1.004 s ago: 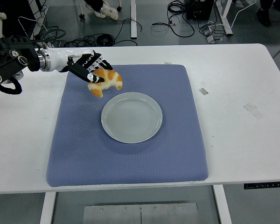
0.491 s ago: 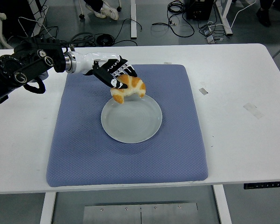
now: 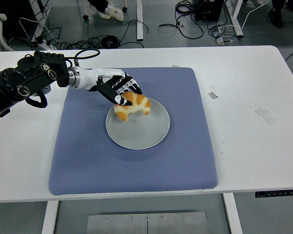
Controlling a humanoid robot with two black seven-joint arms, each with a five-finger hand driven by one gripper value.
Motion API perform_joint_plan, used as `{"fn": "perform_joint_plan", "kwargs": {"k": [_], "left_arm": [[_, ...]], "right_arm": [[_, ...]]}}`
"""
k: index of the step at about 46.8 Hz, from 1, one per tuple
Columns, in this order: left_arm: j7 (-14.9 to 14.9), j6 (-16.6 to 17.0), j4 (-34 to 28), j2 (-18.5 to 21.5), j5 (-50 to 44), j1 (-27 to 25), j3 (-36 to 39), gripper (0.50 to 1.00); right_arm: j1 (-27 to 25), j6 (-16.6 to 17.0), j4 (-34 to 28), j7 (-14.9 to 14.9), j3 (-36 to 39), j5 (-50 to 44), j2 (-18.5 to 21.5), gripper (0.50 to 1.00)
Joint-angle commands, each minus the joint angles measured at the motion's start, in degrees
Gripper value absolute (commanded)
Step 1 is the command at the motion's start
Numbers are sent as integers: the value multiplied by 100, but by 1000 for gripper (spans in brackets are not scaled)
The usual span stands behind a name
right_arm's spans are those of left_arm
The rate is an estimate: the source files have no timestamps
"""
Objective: Place the bread on the plate
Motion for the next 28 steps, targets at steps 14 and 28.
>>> {"fn": "perform_joint_plan", "kwargs": {"k": [14,28], "left_arm": [[1,2,-8,-107,2,40,-1,680],[1,-6,1,-98,-7,66,-10,745]], "right_arm": [[-1,-1,-4,0,0,0,0,1000],[-1,-1,-4,0,0,0,0,1000]]}}
